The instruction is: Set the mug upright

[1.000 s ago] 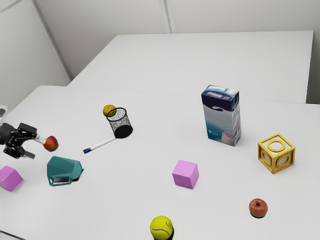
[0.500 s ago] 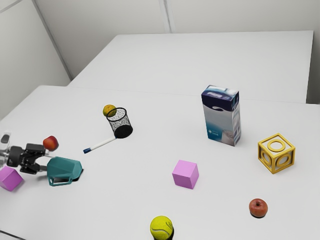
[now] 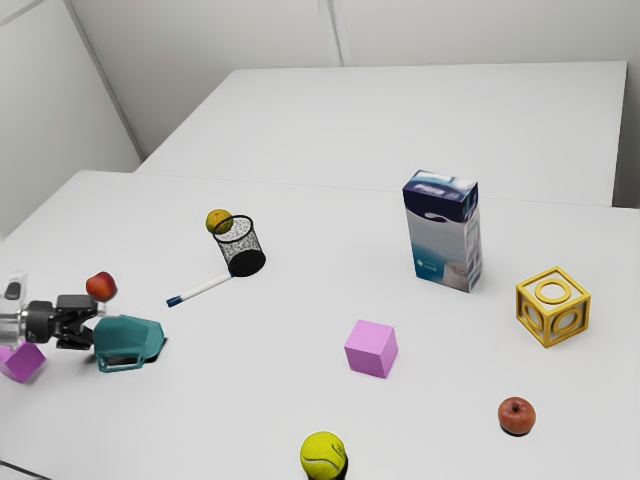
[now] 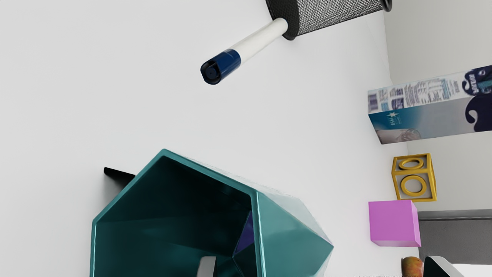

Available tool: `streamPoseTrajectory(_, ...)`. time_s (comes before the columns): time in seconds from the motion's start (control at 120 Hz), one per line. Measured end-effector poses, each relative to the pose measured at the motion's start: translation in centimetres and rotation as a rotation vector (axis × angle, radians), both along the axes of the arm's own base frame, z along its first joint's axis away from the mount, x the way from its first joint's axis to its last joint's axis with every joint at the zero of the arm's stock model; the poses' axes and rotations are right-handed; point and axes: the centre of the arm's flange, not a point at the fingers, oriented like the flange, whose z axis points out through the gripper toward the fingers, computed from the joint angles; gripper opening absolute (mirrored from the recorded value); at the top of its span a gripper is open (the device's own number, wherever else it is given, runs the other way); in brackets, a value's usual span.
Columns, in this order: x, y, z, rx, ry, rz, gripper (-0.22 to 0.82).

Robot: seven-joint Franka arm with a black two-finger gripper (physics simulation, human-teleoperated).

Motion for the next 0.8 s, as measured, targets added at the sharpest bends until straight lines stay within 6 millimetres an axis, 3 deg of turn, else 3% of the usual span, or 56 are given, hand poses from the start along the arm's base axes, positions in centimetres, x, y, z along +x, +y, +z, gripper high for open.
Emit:
streamPoseTrajectory(0.117,-0.1,-0.3,-0.2,0.003,-0.014,-0.011,0.54)
streamPoseTrajectory(0.283,-0.2,-0.5,-0.1,0.007,-0.035,-0.021,0.15)
streamPoseTrajectory(0.408,-0.2,-0.5,0.2,0.012,-0.053,-0.027,-0.02)
streamPoseTrajectory(0.658,0.0,-0.5,0.5,0.022,-0.069,-0.038,-0.14)
streamPoseTrajectory(0.8,1.6,-1.2,2.7,0.052,-0.119,-0.074,-0.16)
